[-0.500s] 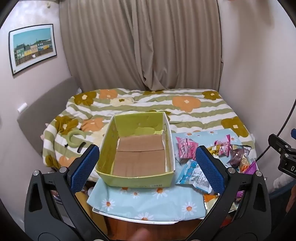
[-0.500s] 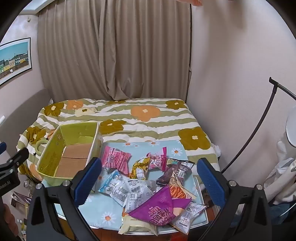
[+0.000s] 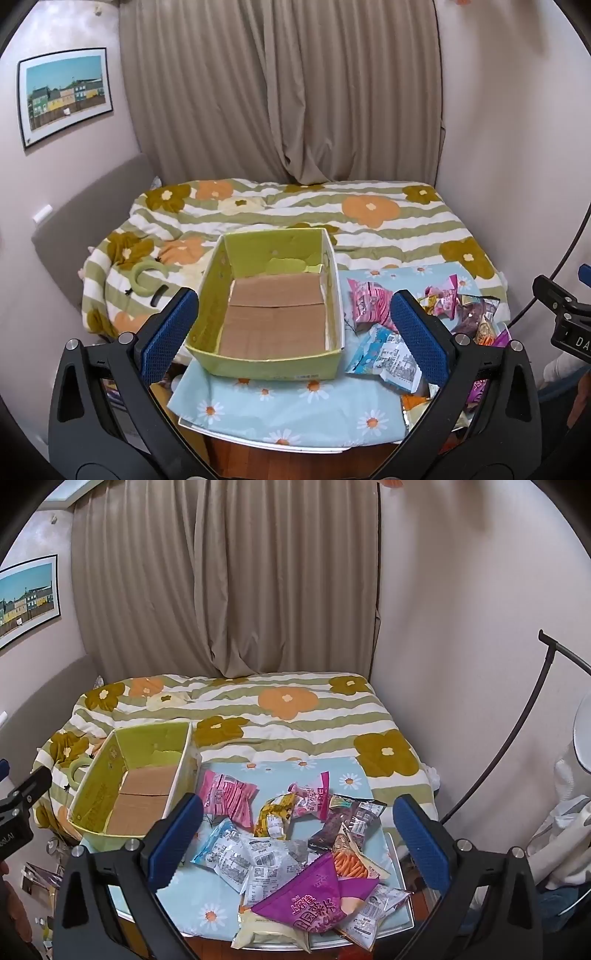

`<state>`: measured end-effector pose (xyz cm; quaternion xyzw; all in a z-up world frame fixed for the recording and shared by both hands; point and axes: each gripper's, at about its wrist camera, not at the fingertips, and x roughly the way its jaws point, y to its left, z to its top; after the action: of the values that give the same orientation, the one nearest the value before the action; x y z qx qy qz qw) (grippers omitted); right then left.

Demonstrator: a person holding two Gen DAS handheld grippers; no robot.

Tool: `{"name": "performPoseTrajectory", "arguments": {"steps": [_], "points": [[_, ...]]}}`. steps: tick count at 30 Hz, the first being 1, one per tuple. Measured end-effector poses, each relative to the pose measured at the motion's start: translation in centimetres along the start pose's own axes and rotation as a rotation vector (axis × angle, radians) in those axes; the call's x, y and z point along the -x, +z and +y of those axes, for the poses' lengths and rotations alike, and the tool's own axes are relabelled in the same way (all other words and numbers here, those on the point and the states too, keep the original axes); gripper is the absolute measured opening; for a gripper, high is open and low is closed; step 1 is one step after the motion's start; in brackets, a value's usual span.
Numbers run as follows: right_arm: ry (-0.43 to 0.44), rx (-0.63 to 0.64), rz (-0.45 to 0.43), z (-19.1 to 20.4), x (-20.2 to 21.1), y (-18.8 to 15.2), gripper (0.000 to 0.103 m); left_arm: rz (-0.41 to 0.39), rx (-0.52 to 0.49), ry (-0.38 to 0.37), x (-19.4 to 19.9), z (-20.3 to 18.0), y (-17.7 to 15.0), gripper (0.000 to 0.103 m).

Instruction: Organize snacks

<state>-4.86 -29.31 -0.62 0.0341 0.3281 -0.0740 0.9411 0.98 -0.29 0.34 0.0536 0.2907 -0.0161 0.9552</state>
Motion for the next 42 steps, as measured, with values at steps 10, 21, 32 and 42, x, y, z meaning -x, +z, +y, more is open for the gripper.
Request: {"name": "performPoseTrajectory", "arguments": {"steps": [10, 21, 32, 42], "points": [[0.003, 0.001, 0.0, -0.2, -0.3, -0.2, 0.102, -0.012, 0.005, 0.002, 0.6, -0.5, -0.4, 0.103], [0.004, -0.001, 0.002, -0.4, -0.1, 0.1, 0.102, -0.009, 0.003, 0.0, 0.7, -0.8, -0.2, 0.103], [0.005, -0.004, 0.002, -0.6, -0.1, 0.1, 0.102, -0.004, 0.01, 0.015, 0.6, -0.2, -0.4, 0.103], [0.008, -0.004, 0.001, -0.6, 0.0, 0.0, 0.102, -0.002, 0.006, 0.017, 0.6, 0.3, -0.4, 0.103]]}}
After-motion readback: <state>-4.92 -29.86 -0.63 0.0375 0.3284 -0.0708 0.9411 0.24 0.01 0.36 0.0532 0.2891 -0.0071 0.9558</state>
